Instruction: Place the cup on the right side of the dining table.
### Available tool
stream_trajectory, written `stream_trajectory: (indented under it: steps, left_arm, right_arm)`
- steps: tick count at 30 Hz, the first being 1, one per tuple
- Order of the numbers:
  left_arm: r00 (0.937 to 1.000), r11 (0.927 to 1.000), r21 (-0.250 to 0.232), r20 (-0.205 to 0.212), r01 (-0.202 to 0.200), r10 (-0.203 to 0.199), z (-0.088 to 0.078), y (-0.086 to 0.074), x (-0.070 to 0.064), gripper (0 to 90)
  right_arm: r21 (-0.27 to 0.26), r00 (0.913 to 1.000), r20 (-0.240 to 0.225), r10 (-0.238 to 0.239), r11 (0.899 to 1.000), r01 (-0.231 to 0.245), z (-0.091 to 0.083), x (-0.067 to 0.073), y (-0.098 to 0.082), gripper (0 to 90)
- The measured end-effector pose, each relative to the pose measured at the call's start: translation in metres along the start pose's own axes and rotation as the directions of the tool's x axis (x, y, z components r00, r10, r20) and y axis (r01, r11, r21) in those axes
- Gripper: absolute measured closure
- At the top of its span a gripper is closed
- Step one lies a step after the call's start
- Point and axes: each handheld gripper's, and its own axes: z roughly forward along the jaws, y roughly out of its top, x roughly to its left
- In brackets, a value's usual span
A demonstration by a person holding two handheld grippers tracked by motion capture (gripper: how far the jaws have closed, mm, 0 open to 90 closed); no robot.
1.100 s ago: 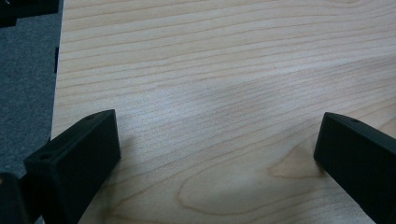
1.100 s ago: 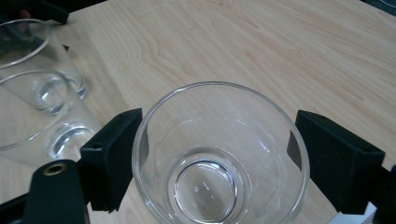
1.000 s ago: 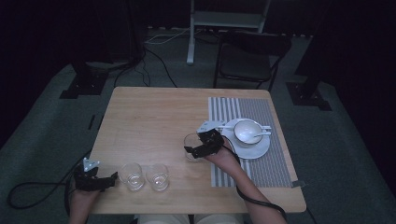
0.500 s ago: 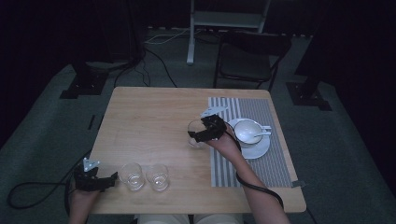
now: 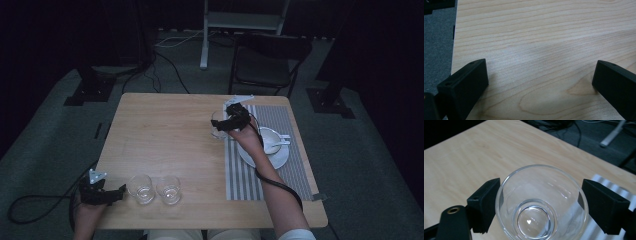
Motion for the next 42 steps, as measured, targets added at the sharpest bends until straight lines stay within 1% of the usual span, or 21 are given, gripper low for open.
stream_trajectory:
  steps: [2,3,8,13,15,19,22,23,24,25,26,27,28,32,33,35,36,37,39,40,42]
  left_arm:
    - [1.0000,1.0000,0.000,0.001,0.000,0.000,0.000,0.000,0.000,0.7]
    - [1.0000,1.0000,0.000,0.001,-0.002,0.002,0.000,0.000,0.000,0.8]
    - [1.0000,1.0000,0.000,0.001,-0.001,0.001,0.000,0.000,0.000,0.8]
    - [1.0000,1.0000,0.000,0.002,-0.002,0.002,0.000,0.000,0.000,0.8]
    - [1.0000,1.0000,0.000,0.001,-0.002,0.002,0.000,0.000,0.000,0.8]
    - [1.0000,1.0000,0.004,0.001,-0.005,0.005,-0.001,-0.001,-0.001,0.8]
    - [1.0000,1.0000,0.002,0.002,-0.004,0.004,-0.001,-0.001,-0.001,0.8]
    - [1.0000,1.0000,0.001,0.002,-0.004,0.004,-0.001,-0.002,-0.001,0.8]
    - [1.0000,1.0000,0.001,0.002,-0.004,0.004,-0.001,-0.002,-0.001,0.8]
    - [1.0000,1.0000,0.001,0.002,-0.004,0.004,-0.001,-0.002,-0.001,0.8]
    - [1.0000,1.0000,0.002,0.001,-0.002,0.002,-0.002,-0.002,-0.001,0.8]
    - [1.0000,1.0000,0.002,0.001,-0.002,0.002,-0.002,-0.002,-0.001,0.8]
    - [1.0000,1.0000,0.001,0.001,-0.002,0.002,-0.002,-0.002,-0.001,0.7]
    - [1.0000,1.0000,0.001,0.000,0.000,0.000,-0.002,-0.002,-0.001,0.7]
    - [1.0000,1.0000,0.001,0.000,0.000,0.000,-0.002,-0.002,-0.001,0.8]
    - [1.0000,1.0000,0.001,0.000,0.001,-0.001,-0.002,-0.002,-0.001,0.8]
    - [1.0000,1.0000,0.001,0.000,0.001,-0.001,-0.002,-0.002,-0.001,0.7]
    - [1.0000,1.0000,0.001,0.000,0.001,-0.001,-0.002,-0.002,-0.001,0.7]
    - [1.0000,1.0000,0.003,-0.003,0.002,-0.002,-0.002,-0.002,-0.001,0.7]
    - [1.0000,1.0000,0.003,-0.004,0.002,-0.002,-0.002,-0.002,-0.001,0.8]
    - [1.0000,1.0000,0.003,-0.004,0.003,-0.003,-0.002,-0.002,-0.001,0.8]
  right_arm:
    - [0.002,0.9999,0.014,0.004,1.000,-0.004,0.001,-0.004,0.001,17.7]
    - [0.006,0.9991,0.038,0.021,1.000,-0.021,0.002,-0.013,0.003,17.7]
    - [0.008,0.9931,0.096,0.069,0.998,-0.070,0.003,-0.034,0.005,17.7]
    - [0.007,0.9784,0.171,0.117,0.993,-0.120,0.002,-0.055,0.002,17.7]
    - [0.009,0.9702,0.201,0.135,0.990,-0.139,0.002,-0.064,0.001,17.7]
    - [0.012,0.9499,0.272,0.153,0.987,-0.163,0.001,-0.082,-0.002,17.7]
    - [0.013,0.9346,0.301,0.190,0.979,-0.203,0.002,-0.096,-0.004,17.7]
    - [0.018,0.9273,0.317,0.199,0.976,-0.216,0.003,-0.102,-0.005,17.7]
    - [0.018,0.9273,0.317,0.199,0.976,-0.216,0.003,-0.102,-0.005,17.7]
    - [0.023,0.9223,0.328,0.205,0.974,-0.224,0.004,-0.105,-0.006,17.7]
    - [0.025,0.9024,0.362,0.233,0.965,-0.259,0.006,-0.114,-0.009,17.7]
    - [0.025,0.9024,0.362,0.233,0.965,-0.259,0.006,-0.114,-0.009,17.7]
    - [0.019,0.8841,0.383,0.267,0.955,-0.297,0.009,-0.123,-0.014,17.6]
    - [0.025,0.8622,0.408,0.301,0.940,-0.340,0.015,-0.133,-0.021,17.7]
    - [0.025,0.8622,0.408,0.301,0.940,-0.340,0.015,-0.133,-0.021,17.7]
    - [0.030,0.8471,0.425,0.319,0.931,-0.365,0.018,-0.140,-0.024,17.7]
    - [0.030,0.8471,0.425,0.319,0.931,-0.365,0.018,-0.140,-0.024,17.7]
    - [0.029,0.8411,0.432,0.326,0.927,-0.374,0.019,-0.142,-0.026,17.7]
    - [0.029,0.8411,0.432,0.326,0.927,-0.374,0.019,-0.142,-0.026,17.7]
    - [0.045,0.8244,0.462,0.327,0.920,-0.390,0.023,-0.147,-0.029,17.6]
    - [0.056,0.8181,0.480,0.316,0.920,-0.389,0.027,-0.147,-0.031,17.6]
